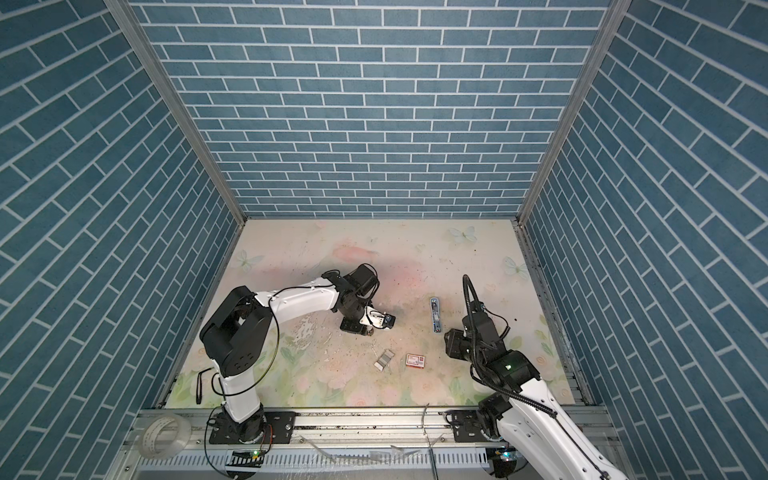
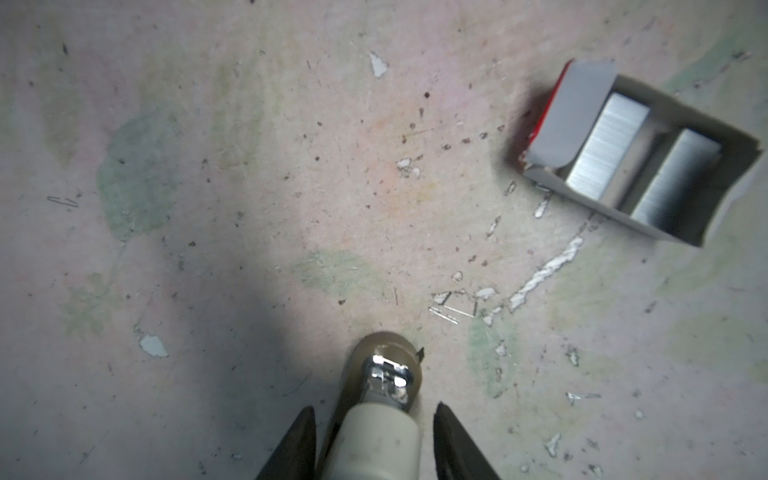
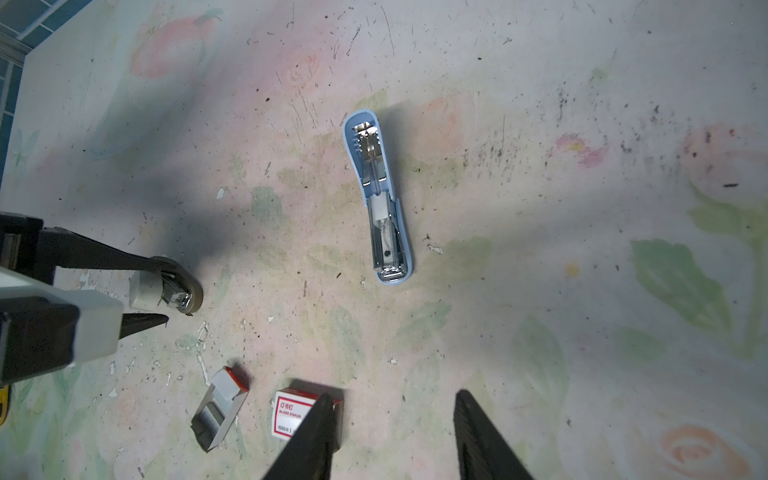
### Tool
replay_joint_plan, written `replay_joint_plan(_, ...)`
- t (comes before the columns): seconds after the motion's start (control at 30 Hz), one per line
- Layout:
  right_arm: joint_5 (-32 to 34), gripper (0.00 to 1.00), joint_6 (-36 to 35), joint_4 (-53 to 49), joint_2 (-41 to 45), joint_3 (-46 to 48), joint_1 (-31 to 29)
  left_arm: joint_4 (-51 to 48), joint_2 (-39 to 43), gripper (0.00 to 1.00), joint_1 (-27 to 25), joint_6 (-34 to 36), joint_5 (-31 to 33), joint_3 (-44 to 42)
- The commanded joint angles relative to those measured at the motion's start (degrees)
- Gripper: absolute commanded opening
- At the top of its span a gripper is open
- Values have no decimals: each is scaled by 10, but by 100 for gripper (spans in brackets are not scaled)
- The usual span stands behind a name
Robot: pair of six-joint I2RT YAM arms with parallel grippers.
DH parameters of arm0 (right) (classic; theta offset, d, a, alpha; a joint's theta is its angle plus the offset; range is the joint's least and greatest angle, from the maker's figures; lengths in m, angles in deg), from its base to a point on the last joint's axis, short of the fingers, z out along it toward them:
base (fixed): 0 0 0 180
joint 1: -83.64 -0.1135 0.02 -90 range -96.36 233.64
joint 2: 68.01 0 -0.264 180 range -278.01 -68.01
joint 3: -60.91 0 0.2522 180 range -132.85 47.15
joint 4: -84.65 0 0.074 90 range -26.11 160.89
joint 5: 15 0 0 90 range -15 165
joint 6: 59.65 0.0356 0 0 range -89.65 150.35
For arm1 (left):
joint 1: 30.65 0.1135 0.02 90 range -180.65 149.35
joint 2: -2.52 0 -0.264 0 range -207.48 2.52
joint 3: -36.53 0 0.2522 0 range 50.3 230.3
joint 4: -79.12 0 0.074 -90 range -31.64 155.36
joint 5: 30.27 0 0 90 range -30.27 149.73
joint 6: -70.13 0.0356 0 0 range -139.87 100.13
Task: Load the staples into the stapler
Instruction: 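Close the left gripper on the cream staple holder and lift it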
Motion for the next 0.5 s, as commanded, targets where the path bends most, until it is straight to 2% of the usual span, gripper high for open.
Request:
replay_joint_plan(0.0,1,48,2,3,0,1,0,-1,20,42,-1,-6,-13,-8)
replay_joint_plan(0.37,1,48,2,5,-3,2,1,-3,24,33,-2,-7,-13,-10)
replay_joint_plan(0.47,0,48,2,6,-3,3,1,-3,25,26,-3,-10,-14,-8)
